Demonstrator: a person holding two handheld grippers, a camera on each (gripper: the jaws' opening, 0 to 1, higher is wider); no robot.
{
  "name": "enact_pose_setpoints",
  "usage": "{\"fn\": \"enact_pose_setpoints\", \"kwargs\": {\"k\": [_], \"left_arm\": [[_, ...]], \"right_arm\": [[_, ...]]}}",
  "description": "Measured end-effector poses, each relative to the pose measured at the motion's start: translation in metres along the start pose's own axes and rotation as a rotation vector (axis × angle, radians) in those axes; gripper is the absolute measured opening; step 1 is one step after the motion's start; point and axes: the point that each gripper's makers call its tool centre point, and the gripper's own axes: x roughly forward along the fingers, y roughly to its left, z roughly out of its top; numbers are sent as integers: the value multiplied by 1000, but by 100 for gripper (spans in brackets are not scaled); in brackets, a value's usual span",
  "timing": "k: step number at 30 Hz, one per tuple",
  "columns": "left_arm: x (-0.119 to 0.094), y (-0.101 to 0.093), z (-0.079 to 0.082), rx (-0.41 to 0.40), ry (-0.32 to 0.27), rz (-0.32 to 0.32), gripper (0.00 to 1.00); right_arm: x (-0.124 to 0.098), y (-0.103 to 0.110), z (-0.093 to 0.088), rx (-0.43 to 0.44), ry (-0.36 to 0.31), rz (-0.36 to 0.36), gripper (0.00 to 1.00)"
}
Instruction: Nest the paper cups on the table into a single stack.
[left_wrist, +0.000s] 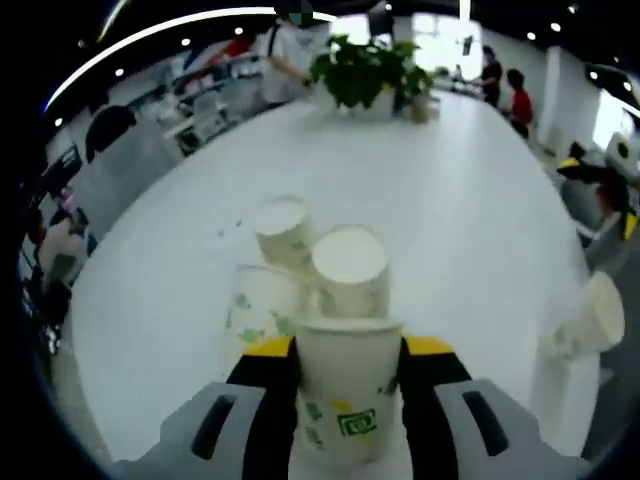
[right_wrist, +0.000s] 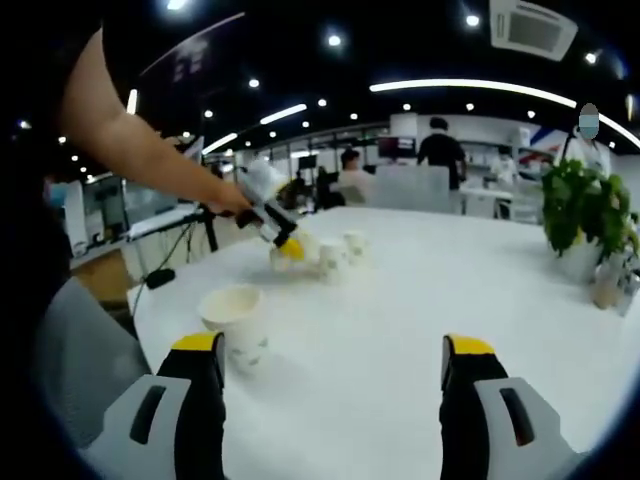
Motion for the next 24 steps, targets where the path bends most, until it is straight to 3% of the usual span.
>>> {"fn": "enact_pose_setpoints", "kwargs": {"k": [8,16,23,24], "left_arm": [[-27,8,32,-108,-186,42,38],[-51,19,62,-154,-373,154,39],[-78,28,95,-322,-647,173,39],[-81,31,96,-339,-662,186,39]], "right_arm": [[0,0,1,-9,-4,-4,88],[1,2,1,-26,-4,1,89],[2,2,0,-21,0,2,91],[2,2,0,-21,0,3,92]]}}
